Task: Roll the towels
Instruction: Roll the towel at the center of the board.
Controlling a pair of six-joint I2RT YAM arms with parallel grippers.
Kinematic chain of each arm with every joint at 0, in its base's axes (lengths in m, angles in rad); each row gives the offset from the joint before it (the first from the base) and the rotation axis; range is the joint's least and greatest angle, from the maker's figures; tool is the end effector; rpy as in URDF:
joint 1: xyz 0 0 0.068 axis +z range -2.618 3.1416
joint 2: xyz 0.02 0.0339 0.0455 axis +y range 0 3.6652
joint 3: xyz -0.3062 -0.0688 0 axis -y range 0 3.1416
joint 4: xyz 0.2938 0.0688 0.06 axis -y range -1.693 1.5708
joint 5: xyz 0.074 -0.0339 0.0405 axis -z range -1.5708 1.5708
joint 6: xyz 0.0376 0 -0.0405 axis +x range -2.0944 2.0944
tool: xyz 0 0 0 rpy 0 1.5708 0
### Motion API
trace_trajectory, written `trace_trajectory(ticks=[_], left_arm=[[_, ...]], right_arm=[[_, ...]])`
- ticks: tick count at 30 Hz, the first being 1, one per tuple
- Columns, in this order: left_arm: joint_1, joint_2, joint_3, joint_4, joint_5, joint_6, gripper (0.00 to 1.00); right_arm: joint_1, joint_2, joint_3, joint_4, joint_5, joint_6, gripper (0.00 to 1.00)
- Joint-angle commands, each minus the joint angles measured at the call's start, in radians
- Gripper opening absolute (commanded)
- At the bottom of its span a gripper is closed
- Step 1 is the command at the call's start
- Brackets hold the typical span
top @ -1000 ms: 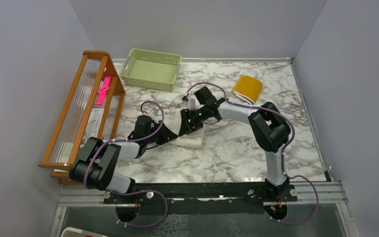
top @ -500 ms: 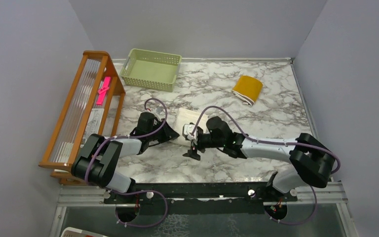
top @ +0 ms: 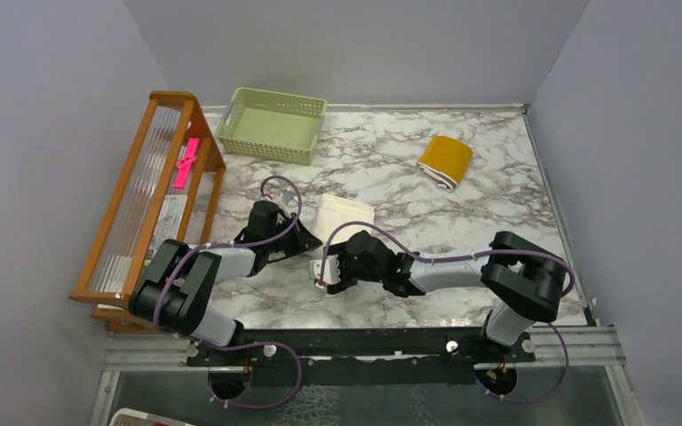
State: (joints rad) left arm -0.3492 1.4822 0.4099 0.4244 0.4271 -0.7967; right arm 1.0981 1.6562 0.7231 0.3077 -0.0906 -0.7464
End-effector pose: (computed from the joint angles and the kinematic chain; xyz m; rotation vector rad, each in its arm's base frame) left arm 0.2506 -0.1078 0.1238 -0.2763 2.3646 -1.0694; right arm 0.1607 0.3217 0.1530 -1.7909 1.2931 0.2961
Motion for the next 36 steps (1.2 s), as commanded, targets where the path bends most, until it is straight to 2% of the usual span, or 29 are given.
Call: trace_trajectory(ticks=[1,10,11,14,15,18,24,28,33,36], left_arm=[[-0.007,0.056,-0.030,-0.193,-0.123,0.075,0.03],[-0.007,0.064,-0.012,-0.213,-0.123,0.092,0.03],[-0.007,0.063,-0.010,-0.216,-0.124,0.093,0.03],[-0.007,0.046,-0.001,-0.234,-0.138,0.092,0.03],[-0.007,0.028,0.000,-0.245,-0.150,0.089,0.03],[-0.007,-0.107,0.019,-0.320,-0.212,0.093,0.03],[0.015,-0.391,0.117,-0.520,-0.317,0.128,0.03],[0.043,-0.455,0.180,-0.607,-0.283,0.157,0.03],[0.045,-0.500,0.159,-0.575,-0.204,0.160,0.03],[0.045,-0.504,0.117,-0.533,-0.174,0.136,0.03]], right_arm=[[0.009,0.034,0.038,0.017,0.112,-0.045,0.56],[0.010,0.082,0.061,-0.029,0.184,-0.033,0.36],[0.011,0.090,0.067,-0.039,0.191,-0.025,0.30],[0.010,0.111,0.096,-0.083,0.199,0.029,0.03],[0.008,0.111,0.105,-0.090,0.198,0.056,0.01],[-0.005,0.090,0.120,-0.120,0.125,0.153,0.01],[-0.073,-0.015,0.070,-0.055,-0.162,0.420,0.01],[-0.168,-0.042,0.050,0.002,-0.353,0.630,0.01],[-0.319,-0.002,0.075,0.039,-0.575,0.900,0.01],[-0.364,0.085,0.183,-0.108,-0.618,0.992,0.01]])
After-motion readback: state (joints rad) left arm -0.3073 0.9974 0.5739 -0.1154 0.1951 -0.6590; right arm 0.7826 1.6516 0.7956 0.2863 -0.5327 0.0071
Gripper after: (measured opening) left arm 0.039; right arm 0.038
